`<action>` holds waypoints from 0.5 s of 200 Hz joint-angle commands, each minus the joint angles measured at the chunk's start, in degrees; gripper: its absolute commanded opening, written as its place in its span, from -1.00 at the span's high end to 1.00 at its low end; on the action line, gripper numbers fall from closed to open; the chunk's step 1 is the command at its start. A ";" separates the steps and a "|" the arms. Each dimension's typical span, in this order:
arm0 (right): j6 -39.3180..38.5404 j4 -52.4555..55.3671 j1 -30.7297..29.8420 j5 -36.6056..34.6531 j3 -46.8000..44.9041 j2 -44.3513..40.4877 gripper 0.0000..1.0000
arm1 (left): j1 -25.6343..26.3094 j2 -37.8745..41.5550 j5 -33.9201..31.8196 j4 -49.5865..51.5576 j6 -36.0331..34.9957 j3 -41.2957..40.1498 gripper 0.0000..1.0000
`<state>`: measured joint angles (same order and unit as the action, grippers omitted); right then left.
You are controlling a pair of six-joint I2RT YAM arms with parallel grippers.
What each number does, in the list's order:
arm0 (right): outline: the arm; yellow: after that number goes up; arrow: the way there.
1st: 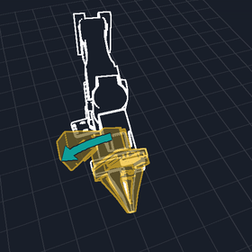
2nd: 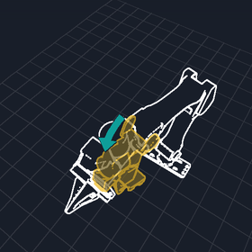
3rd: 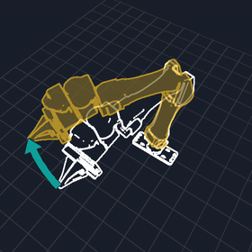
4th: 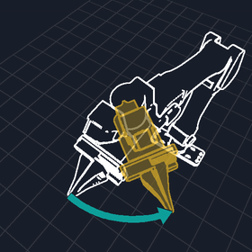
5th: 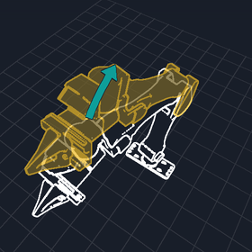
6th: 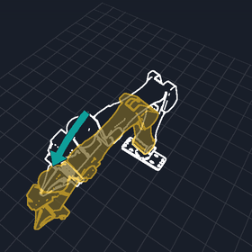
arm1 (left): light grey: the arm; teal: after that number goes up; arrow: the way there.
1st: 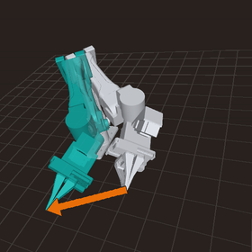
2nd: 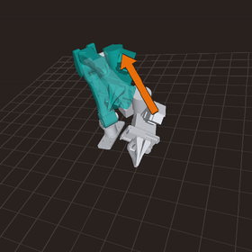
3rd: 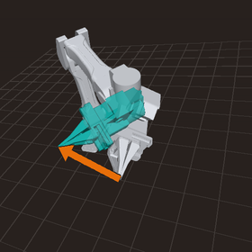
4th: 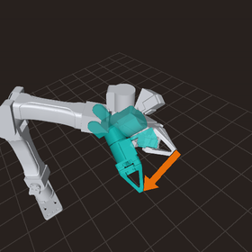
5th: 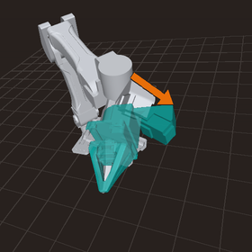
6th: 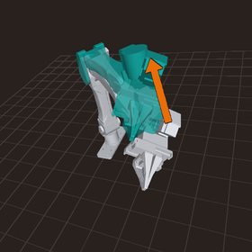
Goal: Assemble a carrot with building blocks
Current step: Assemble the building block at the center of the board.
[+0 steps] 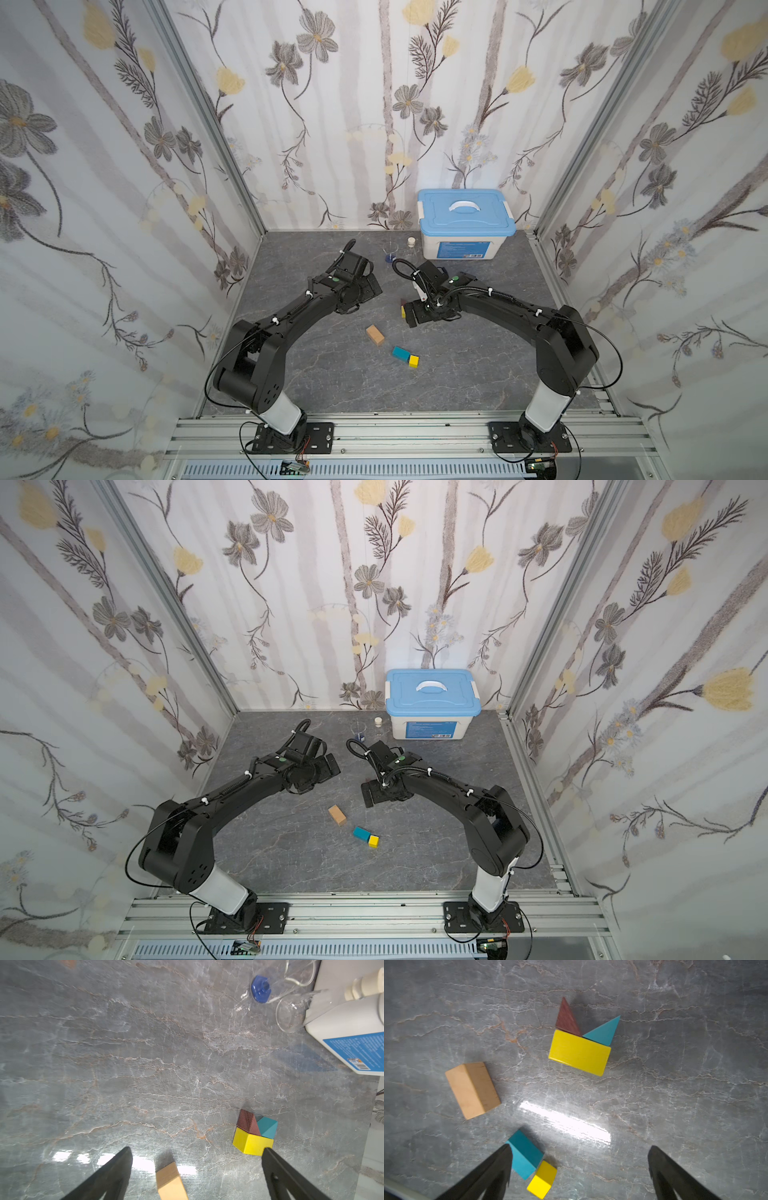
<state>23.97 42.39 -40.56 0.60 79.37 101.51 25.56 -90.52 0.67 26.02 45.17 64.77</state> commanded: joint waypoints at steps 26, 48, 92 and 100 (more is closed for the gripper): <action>-3.02 2.17 -4.10 5.52 6.28 2.42 -1.00 | -3.23 9.36 -5.10 2.34 2.55 -6.21 -1.00; -5.50 2.09 -6.49 7.18 10.70 8.35 -0.89 | -5.11 14.80 -5.13 4.01 4.11 -8.61 -1.00; -9.13 2.08 -10.38 6.51 17.16 17.30 -0.36 | -6.30 23.23 -5.62 8.87 8.74 -12.18 -1.00; -9.57 2.04 -10.79 6.32 17.46 18.39 -0.36 | -6.38 24.98 -6.38 9.12 9.51 -13.42 -1.00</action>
<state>17.08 43.48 -50.00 6.92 95.42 117.32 19.42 -69.17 -3.27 31.77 50.89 53.28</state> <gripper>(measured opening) 0.686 0.997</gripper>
